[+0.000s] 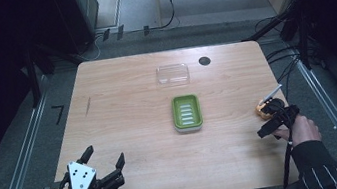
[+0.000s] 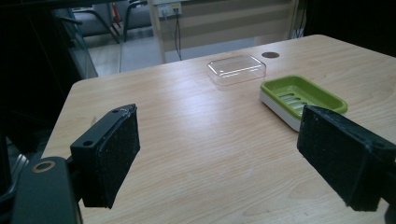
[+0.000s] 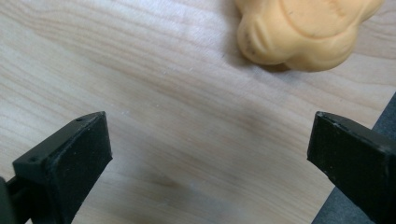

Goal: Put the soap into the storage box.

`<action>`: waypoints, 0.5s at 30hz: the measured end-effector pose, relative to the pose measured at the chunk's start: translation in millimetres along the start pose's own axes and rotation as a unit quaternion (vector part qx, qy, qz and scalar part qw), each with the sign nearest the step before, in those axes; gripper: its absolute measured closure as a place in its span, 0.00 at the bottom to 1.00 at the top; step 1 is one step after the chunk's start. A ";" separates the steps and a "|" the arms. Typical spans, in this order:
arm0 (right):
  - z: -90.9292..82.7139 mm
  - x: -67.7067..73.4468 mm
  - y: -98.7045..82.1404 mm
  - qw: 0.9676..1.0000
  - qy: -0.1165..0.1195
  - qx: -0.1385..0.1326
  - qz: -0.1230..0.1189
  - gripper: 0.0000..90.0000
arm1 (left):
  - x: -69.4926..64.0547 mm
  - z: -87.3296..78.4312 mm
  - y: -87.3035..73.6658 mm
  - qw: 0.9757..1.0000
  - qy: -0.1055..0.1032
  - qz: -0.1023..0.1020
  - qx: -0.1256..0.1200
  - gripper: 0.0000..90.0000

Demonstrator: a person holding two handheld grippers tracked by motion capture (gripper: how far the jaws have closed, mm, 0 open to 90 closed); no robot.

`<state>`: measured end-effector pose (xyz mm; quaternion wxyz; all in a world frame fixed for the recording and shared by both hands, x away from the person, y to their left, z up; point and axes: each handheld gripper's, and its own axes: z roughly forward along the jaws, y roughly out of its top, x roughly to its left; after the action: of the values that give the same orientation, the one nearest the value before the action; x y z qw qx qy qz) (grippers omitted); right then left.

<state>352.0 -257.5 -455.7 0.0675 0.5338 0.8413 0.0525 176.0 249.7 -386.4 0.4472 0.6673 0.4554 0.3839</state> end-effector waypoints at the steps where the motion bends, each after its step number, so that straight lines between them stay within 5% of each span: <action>1: -0.4 -1.9 0.8 1.000 -0.002 -0.002 0.000 0.00 | 0.1 0.0 0.0 1.000 0.000 0.000 0.000 0.15; 15: -4.5 -28.0 13.3 0.999 0.006 -0.015 0.036 0.00 | -0.2 0.1 0.1 1.000 0.000 0.004 0.002 0.15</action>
<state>374.9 -277.2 -447.6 0.0685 0.5623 0.8211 0.0706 176.1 249.6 -386.4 0.4445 0.6697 0.4537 0.3848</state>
